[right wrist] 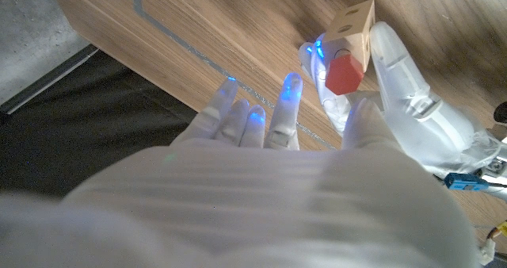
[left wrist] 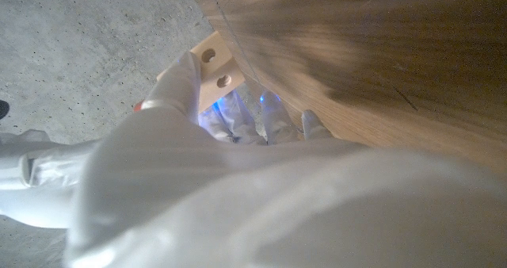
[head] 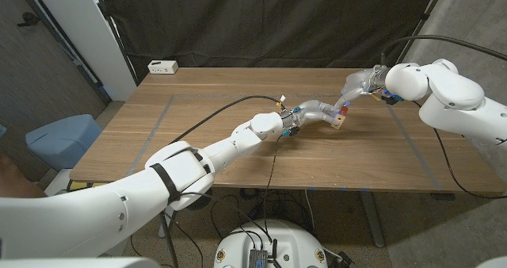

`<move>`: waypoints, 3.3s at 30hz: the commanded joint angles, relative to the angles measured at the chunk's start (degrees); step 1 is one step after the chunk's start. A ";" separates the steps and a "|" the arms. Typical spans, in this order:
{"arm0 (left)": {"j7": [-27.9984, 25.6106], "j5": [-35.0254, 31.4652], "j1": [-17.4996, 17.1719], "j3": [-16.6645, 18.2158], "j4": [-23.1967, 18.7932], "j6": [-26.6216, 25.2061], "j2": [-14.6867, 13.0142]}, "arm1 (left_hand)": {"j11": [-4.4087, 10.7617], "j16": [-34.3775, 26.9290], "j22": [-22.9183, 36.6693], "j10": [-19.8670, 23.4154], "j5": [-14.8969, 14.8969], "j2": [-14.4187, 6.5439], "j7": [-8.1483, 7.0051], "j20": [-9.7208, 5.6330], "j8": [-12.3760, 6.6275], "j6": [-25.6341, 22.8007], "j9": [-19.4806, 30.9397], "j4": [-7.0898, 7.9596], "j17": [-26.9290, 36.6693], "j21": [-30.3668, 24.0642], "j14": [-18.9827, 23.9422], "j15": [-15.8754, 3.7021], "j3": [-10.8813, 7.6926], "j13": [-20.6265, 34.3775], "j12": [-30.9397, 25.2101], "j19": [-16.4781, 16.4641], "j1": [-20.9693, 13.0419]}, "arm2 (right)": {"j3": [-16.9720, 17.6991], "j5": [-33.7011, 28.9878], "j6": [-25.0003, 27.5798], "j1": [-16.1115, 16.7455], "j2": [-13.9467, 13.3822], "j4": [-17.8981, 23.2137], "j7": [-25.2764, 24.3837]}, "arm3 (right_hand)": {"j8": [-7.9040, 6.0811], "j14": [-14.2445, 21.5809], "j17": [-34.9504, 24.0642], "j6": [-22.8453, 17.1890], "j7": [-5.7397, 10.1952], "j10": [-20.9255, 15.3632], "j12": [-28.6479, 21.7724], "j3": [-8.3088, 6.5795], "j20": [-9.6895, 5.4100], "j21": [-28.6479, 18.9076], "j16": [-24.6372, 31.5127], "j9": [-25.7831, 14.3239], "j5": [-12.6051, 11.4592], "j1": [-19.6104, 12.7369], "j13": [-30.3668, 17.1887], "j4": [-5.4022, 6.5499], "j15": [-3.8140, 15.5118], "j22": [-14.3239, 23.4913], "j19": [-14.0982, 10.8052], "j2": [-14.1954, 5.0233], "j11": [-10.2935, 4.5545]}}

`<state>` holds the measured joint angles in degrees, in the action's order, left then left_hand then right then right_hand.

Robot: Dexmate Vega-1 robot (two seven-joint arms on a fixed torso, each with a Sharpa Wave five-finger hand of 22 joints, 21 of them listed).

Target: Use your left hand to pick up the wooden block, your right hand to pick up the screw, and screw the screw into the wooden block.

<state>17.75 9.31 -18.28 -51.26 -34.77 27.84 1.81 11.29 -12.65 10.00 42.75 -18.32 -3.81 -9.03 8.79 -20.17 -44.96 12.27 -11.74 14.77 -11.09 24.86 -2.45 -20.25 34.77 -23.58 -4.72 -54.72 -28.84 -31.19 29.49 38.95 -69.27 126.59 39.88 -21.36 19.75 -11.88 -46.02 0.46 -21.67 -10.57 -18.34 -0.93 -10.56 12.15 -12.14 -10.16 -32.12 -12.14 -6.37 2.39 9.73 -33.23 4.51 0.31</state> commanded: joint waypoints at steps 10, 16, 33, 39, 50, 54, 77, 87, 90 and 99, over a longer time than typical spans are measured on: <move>-0.54 0.01 -0.93 0.18 -1.81 -0.39 -0.84 | 0.04 -0.11 0.31 0.54 -0.14 -2.85 1.34 -0.07 -0.52 -3.51 0.32 2.80 0.08 -0.42 0.50 -3.29 -3.36 0.17 -0.51 -0.08 2.37 | 2.04 3.79 -0.47 0.09 -2.81 2.66 2.14 | 3.16 -4.51 0.32 6.95 1.11 6.03 0.40 -0.42 1.91 0.26 -1.35 -0.27 -0.28 -2.18 -0.46 -2.03 1.37 0.14 3.15 0.33 0.33; -0.72 -0.05 -1.35 0.20 -2.98 -0.84 -1.33 | 0.08 -0.11 0.31 0.57 -0.12 -2.85 1.49 0.00 -0.48 -3.42 0.32 2.85 0.11 -0.42 0.46 -3.23 -3.31 0.17 -0.52 -0.07 2.43 | 1.76 3.54 -0.36 -0.25 -3.26 3.18 3.30 | 4.06 -6.61 0.37 8.89 1.38 8.51 0.42 -1.12 3.02 0.22 -1.59 -0.35 -0.34 -3.64 -0.54 -2.72 0.66 0.13 4.22 0.47 -0.03; -1.13 0.10 -2.40 0.37 -5.62 -1.94 -2.42 | 0.18 -0.16 0.31 0.60 -0.09 -2.87 1.39 -0.11 -0.52 -3.59 0.32 2.83 0.16 -0.41 0.44 -3.26 -3.25 0.10 -0.51 -0.07 2.39 | 2.09 2.71 -0.30 0.43 -4.62 4.59 4.63 | 5.82 -10.24 0.27 13.82 2.83 13.56 0.35 -2.35 4.48 0.14 -1.52 -0.92 -0.42 -6.12 -0.65 -3.34 0.00 0.14 6.62 1.12 -1.60; -1.01 0.07 -2.45 0.31 -5.91 -1.88 -2.52 | 0.15 -0.14 0.31 0.72 -0.10 -2.81 1.34 -0.10 -0.50 -3.56 0.32 2.80 0.12 -0.42 0.51 -3.25 -3.29 0.13 -0.58 -0.09 2.39 | 2.23 1.80 -0.12 1.14 -4.96 5.02 4.33 | 6.50 -10.74 0.29 16.05 3.56 14.89 0.30 -2.88 4.57 0.01 -1.32 -1.14 -0.52 -7.72 -0.68 -3.70 0.28 0.14 6.87 1.65 -2.28; -1.36 -0.22 -2.92 0.22 -7.66 -2.41 -3.20 | 0.17 -0.22 0.31 0.70 -0.09 -2.81 1.25 -0.10 -0.53 -3.65 0.33 2.87 0.12 -0.43 0.76 -3.44 -3.28 0.19 -0.61 -0.13 2.51 | 2.98 0.57 0.25 3.16 -5.73 5.38 2.81 | 6.20 -11.01 0.30 16.23 4.19 15.19 -0.09 -3.74 4.34 -0.14 -1.05 -1.43 -0.82 -10.14 -0.70 -4.01 1.33 0.14 6.95 2.00 -3.88; -1.46 -0.30 -3.07 0.18 -8.16 -2.59 -3.38 | 0.00 -0.23 0.31 0.85 -0.09 -2.83 1.31 -0.10 -0.54 -3.68 0.33 2.81 0.11 -0.46 0.81 -3.43 -3.33 0.16 -0.66 -0.21 2.41 | 3.60 0.49 0.02 4.16 -6.24 5.53 1.68 | 5.48 -10.62 0.26 15.12 4.71 14.89 -0.37 -4.20 3.94 -0.32 -0.73 -1.63 -0.94 -11.37 -0.70 -3.96 2.02 0.14 6.62 2.16 -4.78; -1.82 -0.55 -3.21 -0.02 -8.73 -3.18 -3.46 | 0.15 -0.25 0.31 0.79 -0.05 -2.82 1.25 -0.13 -0.53 -3.68 0.33 2.89 0.12 -0.45 0.99 -3.52 -3.30 0.14 -0.65 -0.23 2.56 | 5.38 2.08 -1.06 6.62 -6.56 4.98 -2.26 | 1.62 -8.66 -0.17 8.52 5.32 11.79 -1.40 -5.24 2.54 -0.67 0.37 -2.43 -1.02 -13.32 -0.64 -3.21 3.79 0.14 5.39 2.43 -7.43; -1.78 -0.61 -3.01 -0.10 -8.20 -2.90 -3.23 | 0.01 -0.25 0.31 0.79 -0.03 -2.87 1.34 -0.16 -0.54 -3.72 0.33 2.87 0.15 -0.45 0.95 -3.45 -3.30 0.13 -0.65 -0.25 2.54 | 6.02 2.63 -1.12 7.60 -6.88 5.14 -4.12 | 0.29 -7.81 -0.32 6.32 5.34 10.37 -1.70 -5.72 2.25 -0.80 0.71 -2.62 -0.98 -13.87 -0.60 -3.04 4.38 0.14 4.75 2.14 -7.84; -1.80 -0.58 -3.03 -0.08 -8.22 -2.98 -3.22 | 0.06 -0.23 0.31 0.76 -0.03 -2.87 1.43 -0.17 -0.52 -3.67 0.33 2.88 0.14 -0.45 0.96 -3.46 -3.32 0.14 -0.66 -0.25 2.56 | 5.85 2.60 -1.45 7.37 -6.75 4.98 -4.09 | -0.36 -7.50 -0.39 5.21 5.34 9.80 -1.80 -5.93 2.15 -0.78 0.84 -2.72 -0.94 -14.04 -0.58 -2.93 4.53 0.14 4.65 1.91 -7.91; -1.86 -0.49 -3.11 0.00 -8.21 -3.07 -3.29 | 0.04 -0.18 0.31 0.90 -0.01 -2.89 1.46 -0.20 -0.50 -3.65 0.33 2.97 0.14 -0.43 0.90 -3.40 -3.30 0.02 -0.66 -0.24 2.69 | 5.17 2.18 -2.31 6.55 -5.83 4.31 -4.05 | -1.70 -6.86 -0.41 2.86 5.29 8.51 -2.02 -6.27 1.90 -0.78 0.99 -2.88 -0.82 -14.62 -0.53 -3.05 4.96 0.13 4.33 1.95 -8.05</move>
<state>15.94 8.76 -21.44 -51.29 -43.16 24.78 -1.50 11.30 -12.65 10.00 42.96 -18.06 -3.49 -9.03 8.79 -20.20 -44.96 12.28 -11.97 14.76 -11.09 25.37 -2.56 -20.48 34.61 -23.58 -4.72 -54.41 -23.12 -28.76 28.06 46.05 -75.95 131.47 36.27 -22.54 12.19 -12.14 -42.31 5.69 -12.44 -12.34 -24.22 1.23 -10.85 12.74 -14.79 -10.63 -46.04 -12.51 -9.25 2.25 9.72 -28.25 6.48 -7.79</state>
